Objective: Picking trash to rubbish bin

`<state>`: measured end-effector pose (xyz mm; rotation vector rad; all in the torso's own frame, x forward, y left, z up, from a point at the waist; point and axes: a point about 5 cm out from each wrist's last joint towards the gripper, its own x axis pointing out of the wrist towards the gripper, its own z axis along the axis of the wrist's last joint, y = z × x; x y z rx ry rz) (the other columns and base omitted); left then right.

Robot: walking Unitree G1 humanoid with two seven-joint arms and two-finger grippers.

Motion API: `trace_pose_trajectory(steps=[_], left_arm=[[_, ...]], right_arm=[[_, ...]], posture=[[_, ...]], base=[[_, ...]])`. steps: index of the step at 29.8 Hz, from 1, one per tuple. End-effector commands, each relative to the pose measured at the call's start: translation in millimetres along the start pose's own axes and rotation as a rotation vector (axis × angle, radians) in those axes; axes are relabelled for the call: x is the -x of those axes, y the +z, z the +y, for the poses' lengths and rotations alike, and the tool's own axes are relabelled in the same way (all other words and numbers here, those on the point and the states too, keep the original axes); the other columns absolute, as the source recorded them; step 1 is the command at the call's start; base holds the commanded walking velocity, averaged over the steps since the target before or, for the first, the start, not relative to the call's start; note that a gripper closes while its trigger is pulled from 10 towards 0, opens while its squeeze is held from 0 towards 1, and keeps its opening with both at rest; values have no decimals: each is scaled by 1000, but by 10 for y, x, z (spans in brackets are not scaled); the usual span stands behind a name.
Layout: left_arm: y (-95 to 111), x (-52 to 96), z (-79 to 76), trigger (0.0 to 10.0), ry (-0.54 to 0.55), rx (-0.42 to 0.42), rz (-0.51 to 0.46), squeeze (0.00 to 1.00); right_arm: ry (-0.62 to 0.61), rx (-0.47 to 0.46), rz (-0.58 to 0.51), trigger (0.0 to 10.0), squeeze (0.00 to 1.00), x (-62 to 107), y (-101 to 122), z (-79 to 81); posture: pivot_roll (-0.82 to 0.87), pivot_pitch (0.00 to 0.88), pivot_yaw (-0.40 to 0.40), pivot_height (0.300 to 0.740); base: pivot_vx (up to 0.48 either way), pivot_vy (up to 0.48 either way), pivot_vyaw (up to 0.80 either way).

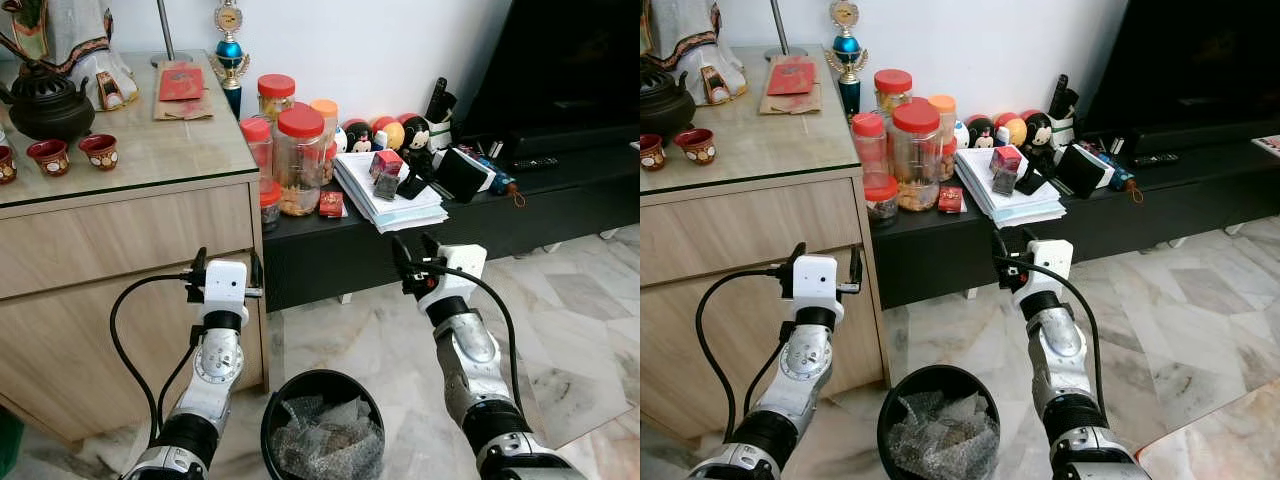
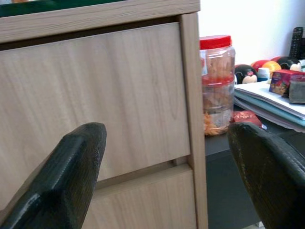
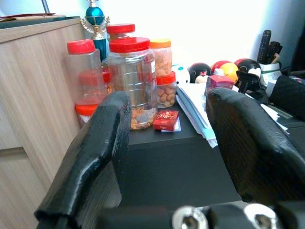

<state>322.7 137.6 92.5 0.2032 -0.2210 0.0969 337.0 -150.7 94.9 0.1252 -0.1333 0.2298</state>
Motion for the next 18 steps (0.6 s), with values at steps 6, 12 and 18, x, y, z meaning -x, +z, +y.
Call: trace_pose_trajectory(steps=[6, 12, 18], left_arm=[[40, -14, -40, 10000, -4, 7, -15, 0], [59, -27, -47, 10000, -7, 8, -22, 0], [80, -34, -11, 10000, -22, -2, -34, 0]], right_arm=[[-12, -22, -43, 10000, 0, -10, 52, 6], [-28, -29, -48, 10000, 0, 12, 46, -17], [-76, -62, -54, 10000, 0, 54, 6, -29]], posture=[[181, 0, -108, 740], [189, 0, -102, 740], [203, 0, -71, 740]], base=[[0, 0, 0], [0, 0, 0], [0, 0, 0]])
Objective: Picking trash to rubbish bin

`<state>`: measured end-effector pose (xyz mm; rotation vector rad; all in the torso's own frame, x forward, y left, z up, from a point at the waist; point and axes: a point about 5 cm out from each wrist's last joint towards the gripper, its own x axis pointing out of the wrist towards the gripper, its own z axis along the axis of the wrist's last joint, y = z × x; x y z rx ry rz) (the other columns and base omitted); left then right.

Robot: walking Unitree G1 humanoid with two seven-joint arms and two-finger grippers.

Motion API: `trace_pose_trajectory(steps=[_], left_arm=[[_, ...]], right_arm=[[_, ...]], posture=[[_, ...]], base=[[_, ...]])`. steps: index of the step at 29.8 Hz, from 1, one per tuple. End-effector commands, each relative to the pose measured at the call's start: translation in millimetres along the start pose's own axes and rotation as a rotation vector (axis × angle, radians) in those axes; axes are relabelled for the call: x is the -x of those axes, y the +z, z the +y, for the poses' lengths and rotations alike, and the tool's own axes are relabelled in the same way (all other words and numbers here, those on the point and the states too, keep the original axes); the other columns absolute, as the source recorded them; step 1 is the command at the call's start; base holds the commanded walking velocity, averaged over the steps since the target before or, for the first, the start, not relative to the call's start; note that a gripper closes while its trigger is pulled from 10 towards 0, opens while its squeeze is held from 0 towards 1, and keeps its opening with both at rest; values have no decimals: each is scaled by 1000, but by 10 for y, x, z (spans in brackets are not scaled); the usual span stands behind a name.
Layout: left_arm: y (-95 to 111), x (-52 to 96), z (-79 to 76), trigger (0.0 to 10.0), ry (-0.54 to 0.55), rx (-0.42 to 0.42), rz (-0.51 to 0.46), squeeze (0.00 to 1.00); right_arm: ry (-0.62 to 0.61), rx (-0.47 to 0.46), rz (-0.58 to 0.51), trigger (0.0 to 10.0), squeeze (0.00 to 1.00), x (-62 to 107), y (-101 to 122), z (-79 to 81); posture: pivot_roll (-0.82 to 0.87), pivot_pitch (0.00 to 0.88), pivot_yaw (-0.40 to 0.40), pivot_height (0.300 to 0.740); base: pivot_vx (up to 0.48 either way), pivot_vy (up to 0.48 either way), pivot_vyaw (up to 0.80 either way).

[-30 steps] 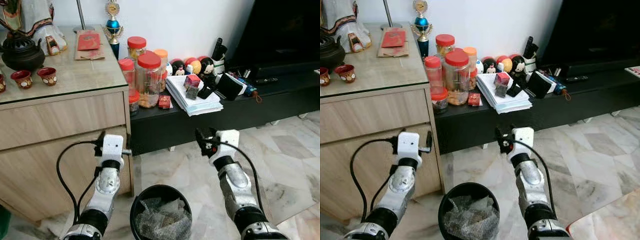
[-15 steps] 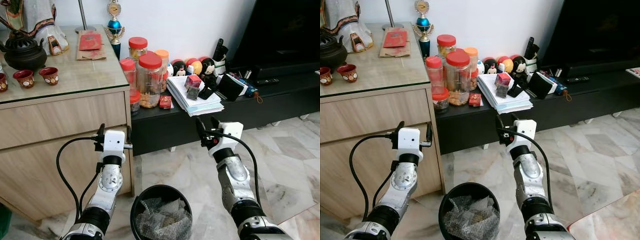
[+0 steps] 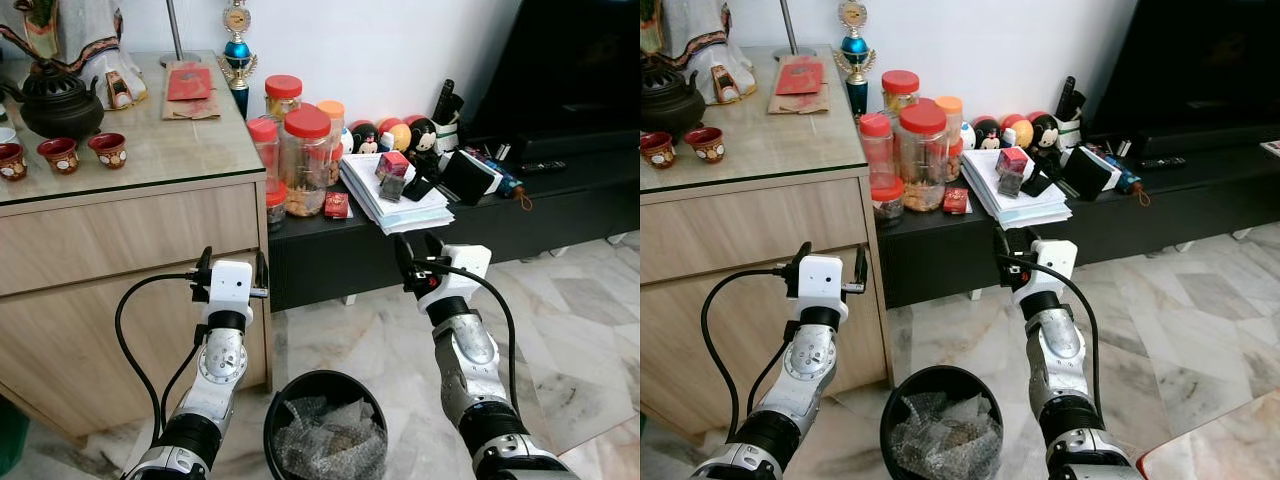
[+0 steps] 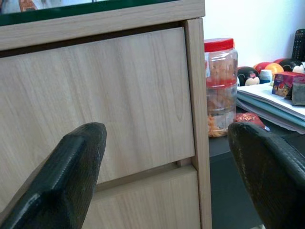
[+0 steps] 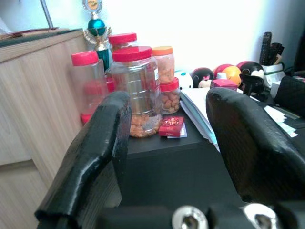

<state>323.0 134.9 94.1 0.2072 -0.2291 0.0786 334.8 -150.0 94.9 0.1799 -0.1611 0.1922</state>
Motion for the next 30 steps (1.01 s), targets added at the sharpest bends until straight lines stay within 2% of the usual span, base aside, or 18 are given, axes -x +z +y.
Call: trace_pose_trajectory(steps=[1, 8, 15, 30], left_arm=[[59, -31, 23, 10000, -5, -2, -25, 0], [91, -104, 93, 10000, -30, -30, -32, 0], [153, -179, 77, 10000, -57, -33, -45, 0], [137, -172, 61, 10000, -54, -22, -31, 0]], right_arm=[[-41, -17, -19, 10000, 0, 36, 2, -38], [-69, -41, -10, 10000, 0, 84, -70, -9], [-92, -57, -19, 10000, 0, 59, -60, 0], [-78, -68, -17, 10000, 0, -6, -38, 55]], posture=[[202, 0, -62, 740], [204, 0, -14, 740], [203, 0, 8, 740], [209, 0, -19, 740]], base=[[0, 0, 0], [0, 0, 0], [0, 0, 0], [-351, 0, 0]])
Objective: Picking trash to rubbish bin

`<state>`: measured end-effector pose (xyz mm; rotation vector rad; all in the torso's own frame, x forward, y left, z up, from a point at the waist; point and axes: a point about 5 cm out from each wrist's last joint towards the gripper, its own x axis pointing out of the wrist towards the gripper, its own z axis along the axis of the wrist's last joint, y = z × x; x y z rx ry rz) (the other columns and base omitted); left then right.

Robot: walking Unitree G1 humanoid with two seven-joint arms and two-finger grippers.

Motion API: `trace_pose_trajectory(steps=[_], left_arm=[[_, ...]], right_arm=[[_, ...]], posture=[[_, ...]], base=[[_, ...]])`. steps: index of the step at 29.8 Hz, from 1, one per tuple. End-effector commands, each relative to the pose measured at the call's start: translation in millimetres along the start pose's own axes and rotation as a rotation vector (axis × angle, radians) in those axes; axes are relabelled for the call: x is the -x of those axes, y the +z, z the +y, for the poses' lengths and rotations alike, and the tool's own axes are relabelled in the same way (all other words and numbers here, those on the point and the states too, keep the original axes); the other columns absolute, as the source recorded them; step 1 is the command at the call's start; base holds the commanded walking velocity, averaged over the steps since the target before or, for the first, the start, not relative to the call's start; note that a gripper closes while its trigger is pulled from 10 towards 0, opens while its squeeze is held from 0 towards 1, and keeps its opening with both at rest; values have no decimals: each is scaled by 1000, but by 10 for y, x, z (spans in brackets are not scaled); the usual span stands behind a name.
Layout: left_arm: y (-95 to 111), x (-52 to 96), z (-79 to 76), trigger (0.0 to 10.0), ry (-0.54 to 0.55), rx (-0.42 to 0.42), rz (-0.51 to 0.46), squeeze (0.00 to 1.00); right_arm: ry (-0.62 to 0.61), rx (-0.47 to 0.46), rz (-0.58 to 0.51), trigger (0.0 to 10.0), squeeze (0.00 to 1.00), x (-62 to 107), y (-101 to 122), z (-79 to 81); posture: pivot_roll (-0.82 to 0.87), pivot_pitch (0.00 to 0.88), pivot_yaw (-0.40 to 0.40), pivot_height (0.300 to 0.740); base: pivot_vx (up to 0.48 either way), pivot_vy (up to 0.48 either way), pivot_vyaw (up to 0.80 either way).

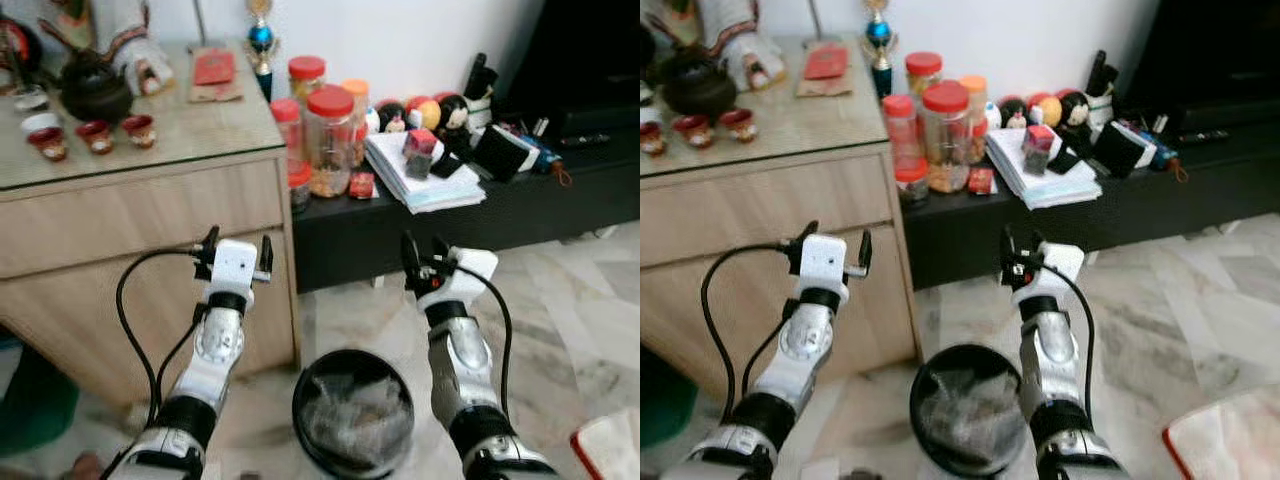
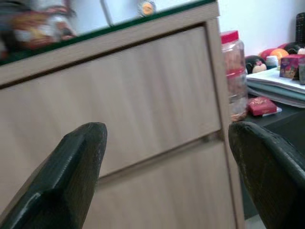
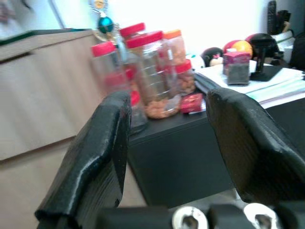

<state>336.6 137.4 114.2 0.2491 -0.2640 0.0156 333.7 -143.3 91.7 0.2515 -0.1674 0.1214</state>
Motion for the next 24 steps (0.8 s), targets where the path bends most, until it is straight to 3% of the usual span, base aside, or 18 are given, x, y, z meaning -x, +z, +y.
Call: trace_pose_trajectory(steps=[1, 24], left_arm=[[-20, 11, 10, 10000, 9, 11, 13, 0], [-101, 33, -11, 10000, 18, 28, 60, 0]], right_arm=[[-2, -3, 2, 10000, 0, -12, 5, 0], [5, 13, 0, 10000, 0, -32, 38, -60]], posture=[[209, 0, -19, 740], [194, 0, -45, 740]], base=[[-364, 0, 0], [-353, 0, 0]])
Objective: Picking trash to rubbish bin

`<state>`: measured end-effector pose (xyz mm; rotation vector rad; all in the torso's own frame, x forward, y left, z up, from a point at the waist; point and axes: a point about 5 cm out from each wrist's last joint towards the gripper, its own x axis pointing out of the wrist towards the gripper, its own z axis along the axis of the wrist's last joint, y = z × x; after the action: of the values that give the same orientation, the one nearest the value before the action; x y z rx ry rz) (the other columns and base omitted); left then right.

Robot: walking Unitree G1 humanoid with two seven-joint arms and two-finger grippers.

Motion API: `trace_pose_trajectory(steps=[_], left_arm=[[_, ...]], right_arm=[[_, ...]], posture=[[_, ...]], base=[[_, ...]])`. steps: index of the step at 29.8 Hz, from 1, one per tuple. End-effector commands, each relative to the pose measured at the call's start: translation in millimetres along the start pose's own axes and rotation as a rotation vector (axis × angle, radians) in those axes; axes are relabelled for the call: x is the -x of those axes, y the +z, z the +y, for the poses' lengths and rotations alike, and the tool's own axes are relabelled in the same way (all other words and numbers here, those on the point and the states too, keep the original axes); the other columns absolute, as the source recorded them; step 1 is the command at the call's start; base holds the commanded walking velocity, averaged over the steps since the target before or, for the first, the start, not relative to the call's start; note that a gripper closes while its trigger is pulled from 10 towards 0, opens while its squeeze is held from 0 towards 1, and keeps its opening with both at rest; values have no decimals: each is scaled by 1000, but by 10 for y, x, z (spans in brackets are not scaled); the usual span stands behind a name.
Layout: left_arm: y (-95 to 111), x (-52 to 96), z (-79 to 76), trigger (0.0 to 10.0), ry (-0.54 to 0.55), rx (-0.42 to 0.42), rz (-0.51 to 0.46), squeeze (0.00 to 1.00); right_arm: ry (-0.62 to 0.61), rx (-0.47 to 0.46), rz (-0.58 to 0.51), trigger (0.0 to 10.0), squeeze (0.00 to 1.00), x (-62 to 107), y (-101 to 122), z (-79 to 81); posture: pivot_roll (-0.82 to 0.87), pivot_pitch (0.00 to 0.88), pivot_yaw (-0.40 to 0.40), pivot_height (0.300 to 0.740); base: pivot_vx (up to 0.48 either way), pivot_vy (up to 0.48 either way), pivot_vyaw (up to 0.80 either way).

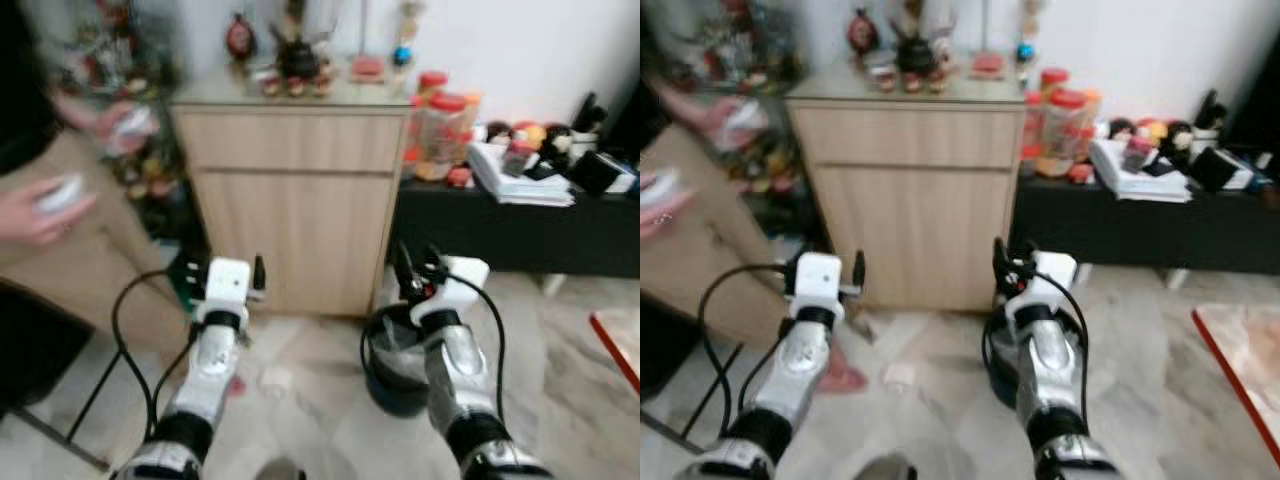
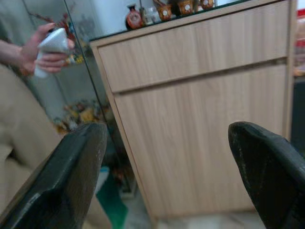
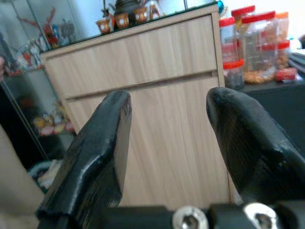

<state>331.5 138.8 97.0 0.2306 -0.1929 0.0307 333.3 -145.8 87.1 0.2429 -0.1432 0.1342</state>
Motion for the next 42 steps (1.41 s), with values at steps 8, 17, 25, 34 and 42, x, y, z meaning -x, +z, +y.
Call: trace_pose_trajectory(steps=[8, 17, 25, 34, 42], left_arm=[[-302, 116, 64, 10000, -18, -4, 164, 0], [-805, 526, 87, 10000, -101, -31, 445, 0], [-1148, 948, 134, 10000, -121, -7, 683, 0], [-1374, 1338, 112, 10000, -139, -1, 895, 0], [-1424, 1440, 96, 10000, -161, -5, 959, 0]], right_arm=[[-58, 36, 49, 10000, 0, 60, -13, -268], [-232, 0, 290, 10000, 0, 458, -372, -681], [-400, -56, 474, 10000, 0, 871, -642, -913], [-540, -83, 641, 10000, 0, 1258, -868, -1004], [-587, -81, 733, 10000, 0, 1471, -994, -987]], posture=[[181, 0, -57, 740], [178, 0, -81, 740], [173, 0, -84, 740], [151, 0, -90, 740], [119, 0, -70, 740]], base=[[0, 0, 0], [0, 0, 0], [0, 0, 0], [0, 0, 0], [0, 0, 0]])
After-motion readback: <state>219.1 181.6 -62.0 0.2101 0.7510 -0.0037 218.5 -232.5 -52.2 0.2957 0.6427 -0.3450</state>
